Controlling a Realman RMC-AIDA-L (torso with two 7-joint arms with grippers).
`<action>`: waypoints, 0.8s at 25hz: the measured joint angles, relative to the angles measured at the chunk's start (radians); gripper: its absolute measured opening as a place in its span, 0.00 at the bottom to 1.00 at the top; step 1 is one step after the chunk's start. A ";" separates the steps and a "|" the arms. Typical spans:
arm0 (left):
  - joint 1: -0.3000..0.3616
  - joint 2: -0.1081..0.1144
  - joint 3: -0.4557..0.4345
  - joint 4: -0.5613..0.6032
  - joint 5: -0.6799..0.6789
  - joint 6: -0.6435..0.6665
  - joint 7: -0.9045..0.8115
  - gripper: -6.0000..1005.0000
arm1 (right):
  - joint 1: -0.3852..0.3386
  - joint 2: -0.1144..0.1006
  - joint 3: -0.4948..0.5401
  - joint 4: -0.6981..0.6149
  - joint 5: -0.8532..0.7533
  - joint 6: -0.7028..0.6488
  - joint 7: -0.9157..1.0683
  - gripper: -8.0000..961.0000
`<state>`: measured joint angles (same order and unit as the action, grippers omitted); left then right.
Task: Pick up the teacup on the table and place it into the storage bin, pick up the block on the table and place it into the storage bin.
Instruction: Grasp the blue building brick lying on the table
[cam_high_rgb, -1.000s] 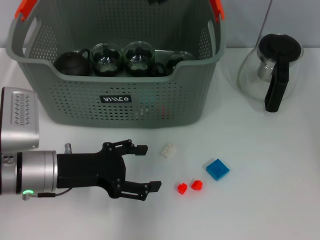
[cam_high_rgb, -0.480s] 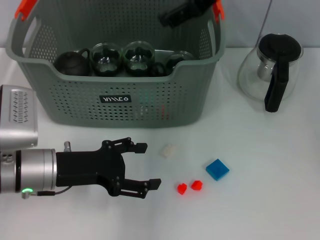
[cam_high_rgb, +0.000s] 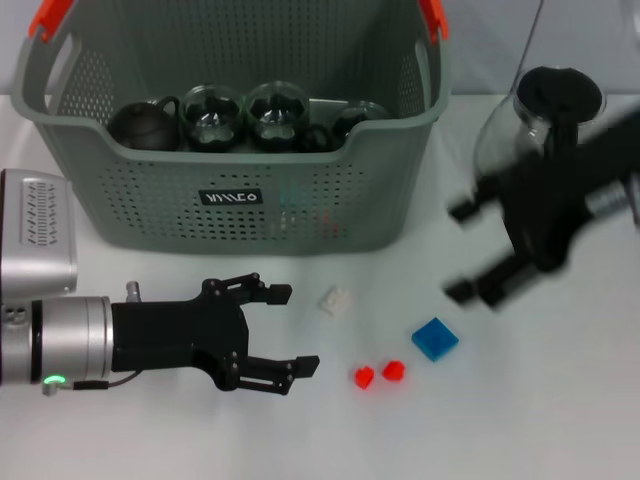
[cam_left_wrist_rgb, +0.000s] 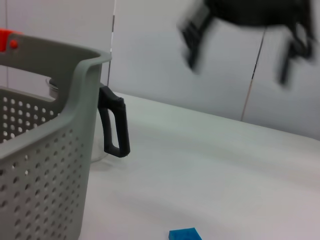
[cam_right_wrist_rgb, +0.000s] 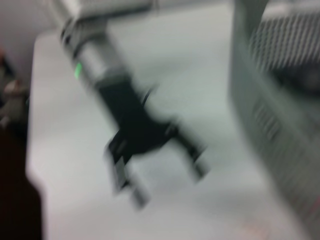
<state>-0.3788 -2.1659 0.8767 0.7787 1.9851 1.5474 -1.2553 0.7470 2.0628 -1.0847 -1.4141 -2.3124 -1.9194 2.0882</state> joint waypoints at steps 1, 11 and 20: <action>0.000 0.000 0.000 0.000 0.000 -0.001 0.000 0.95 | -0.021 0.010 -0.016 -0.003 -0.036 -0.006 0.001 0.99; -0.014 0.000 0.001 -0.005 -0.001 -0.001 0.001 0.95 | 0.000 0.036 -0.234 0.325 -0.198 0.302 0.062 0.98; -0.015 0.000 0.001 -0.020 -0.001 -0.008 0.001 0.95 | 0.092 0.040 -0.295 0.540 -0.226 0.519 0.139 0.94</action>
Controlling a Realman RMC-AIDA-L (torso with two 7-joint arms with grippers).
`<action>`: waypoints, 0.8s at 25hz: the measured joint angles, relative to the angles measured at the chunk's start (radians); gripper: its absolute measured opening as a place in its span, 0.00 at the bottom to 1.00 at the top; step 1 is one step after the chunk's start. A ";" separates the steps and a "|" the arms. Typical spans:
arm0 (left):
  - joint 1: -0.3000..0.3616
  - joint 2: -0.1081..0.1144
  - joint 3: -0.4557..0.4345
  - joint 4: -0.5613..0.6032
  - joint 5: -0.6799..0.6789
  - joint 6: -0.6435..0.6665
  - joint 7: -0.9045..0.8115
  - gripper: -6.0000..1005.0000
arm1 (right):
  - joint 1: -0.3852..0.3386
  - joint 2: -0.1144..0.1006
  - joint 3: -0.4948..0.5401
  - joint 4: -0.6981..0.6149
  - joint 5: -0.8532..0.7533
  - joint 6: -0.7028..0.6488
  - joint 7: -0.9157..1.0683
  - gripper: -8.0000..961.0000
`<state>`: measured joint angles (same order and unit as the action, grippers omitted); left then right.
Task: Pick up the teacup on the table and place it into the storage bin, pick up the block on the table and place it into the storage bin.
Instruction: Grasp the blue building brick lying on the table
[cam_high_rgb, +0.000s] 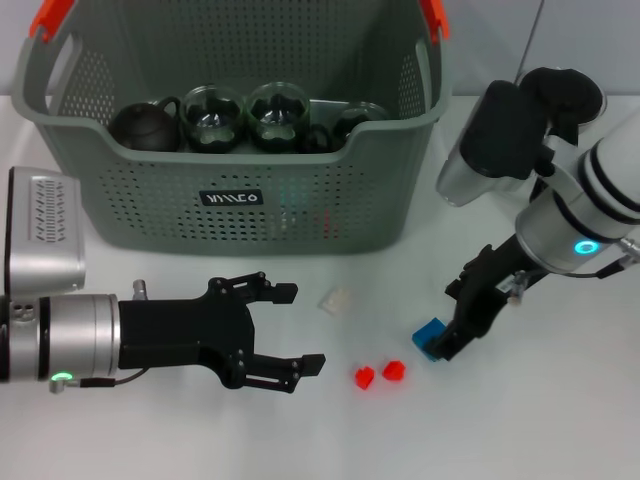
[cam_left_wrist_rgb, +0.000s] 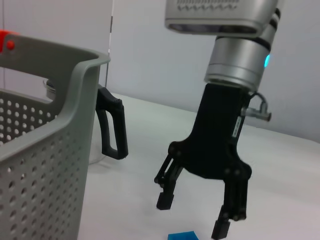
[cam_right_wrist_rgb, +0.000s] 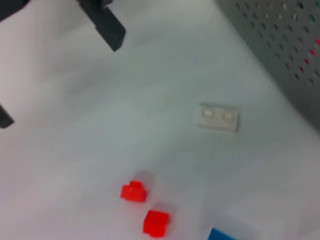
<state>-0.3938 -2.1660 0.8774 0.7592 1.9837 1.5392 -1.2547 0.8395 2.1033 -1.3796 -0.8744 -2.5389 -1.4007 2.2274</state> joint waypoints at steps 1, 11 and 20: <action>0.000 0.000 0.000 0.000 0.000 -0.002 0.000 0.95 | 0.004 0.000 -0.009 0.013 0.000 0.017 0.010 0.93; 0.001 0.000 0.001 0.000 0.003 -0.002 0.000 0.95 | 0.013 0.005 -0.137 0.053 0.013 0.115 0.089 0.89; 0.004 0.000 0.000 0.000 0.003 -0.002 0.000 0.95 | 0.015 0.007 -0.210 0.054 0.019 0.145 0.125 0.85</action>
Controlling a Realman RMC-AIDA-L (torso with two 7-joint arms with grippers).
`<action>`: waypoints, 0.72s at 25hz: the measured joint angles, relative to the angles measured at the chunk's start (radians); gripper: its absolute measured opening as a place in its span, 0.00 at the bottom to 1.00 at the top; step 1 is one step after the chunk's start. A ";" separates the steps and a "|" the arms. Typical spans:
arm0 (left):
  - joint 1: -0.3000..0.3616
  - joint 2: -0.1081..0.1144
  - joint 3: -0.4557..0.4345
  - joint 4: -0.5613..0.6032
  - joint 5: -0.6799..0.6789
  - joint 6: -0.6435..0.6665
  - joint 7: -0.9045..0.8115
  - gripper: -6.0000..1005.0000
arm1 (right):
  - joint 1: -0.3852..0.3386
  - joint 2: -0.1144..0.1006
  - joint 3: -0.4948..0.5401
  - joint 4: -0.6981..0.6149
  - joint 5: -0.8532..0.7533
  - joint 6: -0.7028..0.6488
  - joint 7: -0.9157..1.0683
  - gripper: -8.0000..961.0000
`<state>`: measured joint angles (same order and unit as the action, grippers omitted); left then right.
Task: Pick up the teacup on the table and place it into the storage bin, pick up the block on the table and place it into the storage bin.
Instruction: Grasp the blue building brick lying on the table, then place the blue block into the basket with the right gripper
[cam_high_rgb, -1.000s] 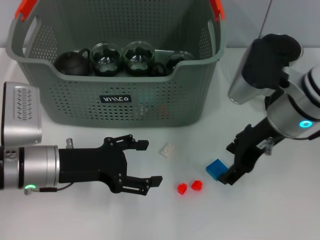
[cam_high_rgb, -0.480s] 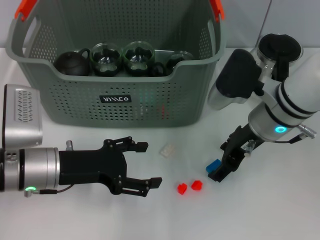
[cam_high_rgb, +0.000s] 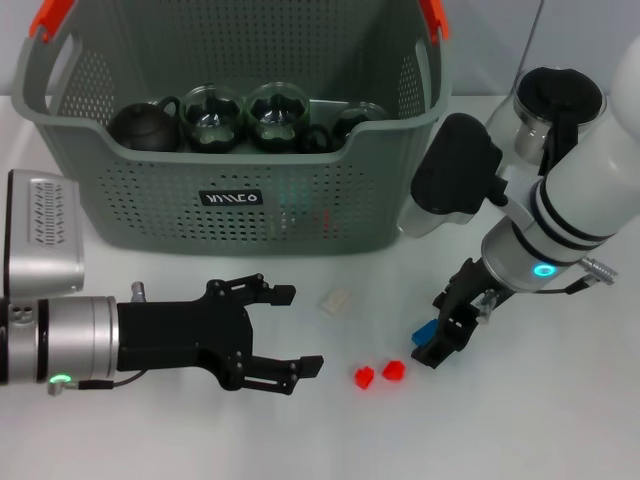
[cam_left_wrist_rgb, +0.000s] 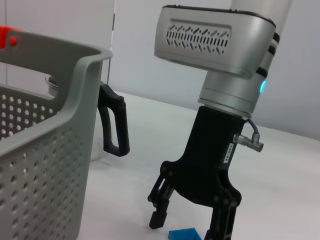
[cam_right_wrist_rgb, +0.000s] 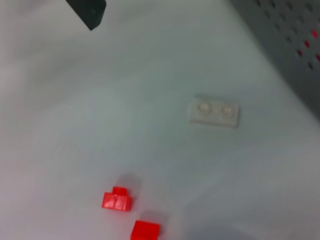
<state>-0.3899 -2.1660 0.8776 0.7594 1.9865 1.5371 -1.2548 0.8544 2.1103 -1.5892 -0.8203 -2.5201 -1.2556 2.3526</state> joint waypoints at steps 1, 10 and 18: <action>0.000 0.000 0.000 0.000 0.000 0.000 0.000 0.95 | 0.000 0.000 -0.007 0.000 0.000 0.002 0.006 0.84; 0.000 0.000 0.000 0.000 0.000 0.000 0.000 0.95 | -0.008 -0.003 -0.026 -0.022 0.000 -0.007 0.021 0.70; 0.001 0.000 0.000 0.000 -0.001 0.000 0.000 0.95 | -0.026 -0.009 -0.016 -0.102 -0.002 -0.064 0.030 0.50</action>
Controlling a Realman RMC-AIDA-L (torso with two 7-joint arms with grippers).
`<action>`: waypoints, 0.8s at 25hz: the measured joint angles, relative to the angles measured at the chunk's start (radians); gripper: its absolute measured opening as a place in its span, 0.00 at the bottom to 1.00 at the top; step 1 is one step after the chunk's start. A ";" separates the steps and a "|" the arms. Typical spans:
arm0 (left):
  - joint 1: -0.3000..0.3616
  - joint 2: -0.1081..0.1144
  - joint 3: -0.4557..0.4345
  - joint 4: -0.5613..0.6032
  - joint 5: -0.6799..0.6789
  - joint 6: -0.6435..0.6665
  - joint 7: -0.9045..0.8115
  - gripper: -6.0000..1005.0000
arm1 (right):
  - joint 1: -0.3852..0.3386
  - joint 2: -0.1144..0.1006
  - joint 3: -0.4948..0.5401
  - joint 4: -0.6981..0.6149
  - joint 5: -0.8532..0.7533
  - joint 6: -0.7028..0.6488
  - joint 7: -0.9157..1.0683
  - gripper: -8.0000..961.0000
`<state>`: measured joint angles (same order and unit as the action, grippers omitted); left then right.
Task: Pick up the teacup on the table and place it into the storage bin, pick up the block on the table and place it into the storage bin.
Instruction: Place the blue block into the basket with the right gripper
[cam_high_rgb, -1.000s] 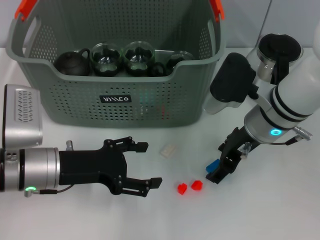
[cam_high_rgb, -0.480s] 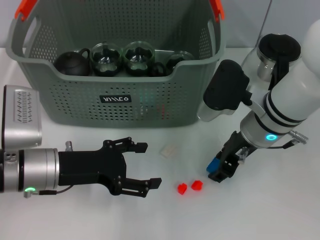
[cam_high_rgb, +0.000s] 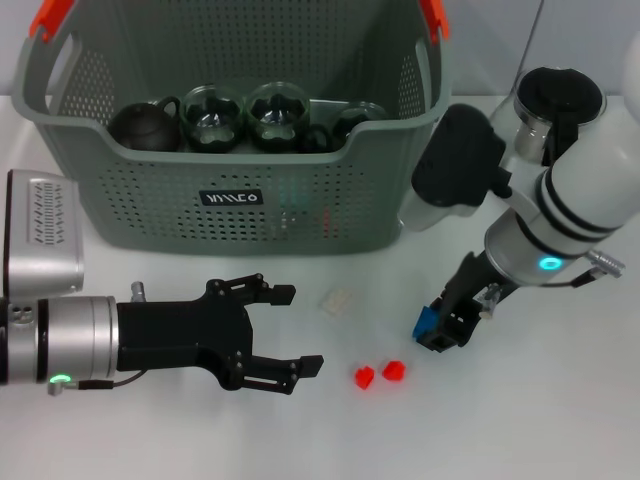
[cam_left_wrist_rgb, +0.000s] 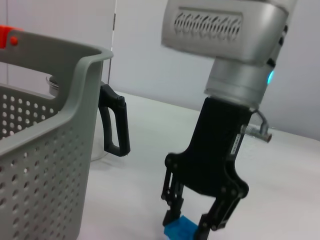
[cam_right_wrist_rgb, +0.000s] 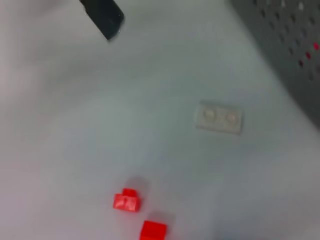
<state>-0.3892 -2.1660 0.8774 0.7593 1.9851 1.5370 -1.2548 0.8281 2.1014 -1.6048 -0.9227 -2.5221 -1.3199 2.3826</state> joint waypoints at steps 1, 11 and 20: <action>0.001 0.000 0.000 0.000 0.000 0.000 0.000 0.95 | -0.007 -0.001 0.005 -0.028 -0.003 -0.019 0.005 0.47; 0.005 0.000 -0.003 -0.002 0.000 0.000 -0.004 0.95 | -0.042 -0.003 0.253 -0.719 0.202 -0.516 0.093 0.44; -0.001 0.000 -0.005 -0.002 -0.002 0.002 -0.002 0.95 | 0.195 -0.004 0.432 -0.628 0.125 -0.299 0.023 0.45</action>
<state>-0.3905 -2.1659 0.8729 0.7568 1.9828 1.5388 -1.2572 1.0227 2.0973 -1.1732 -1.5506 -2.3974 -1.6192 2.4060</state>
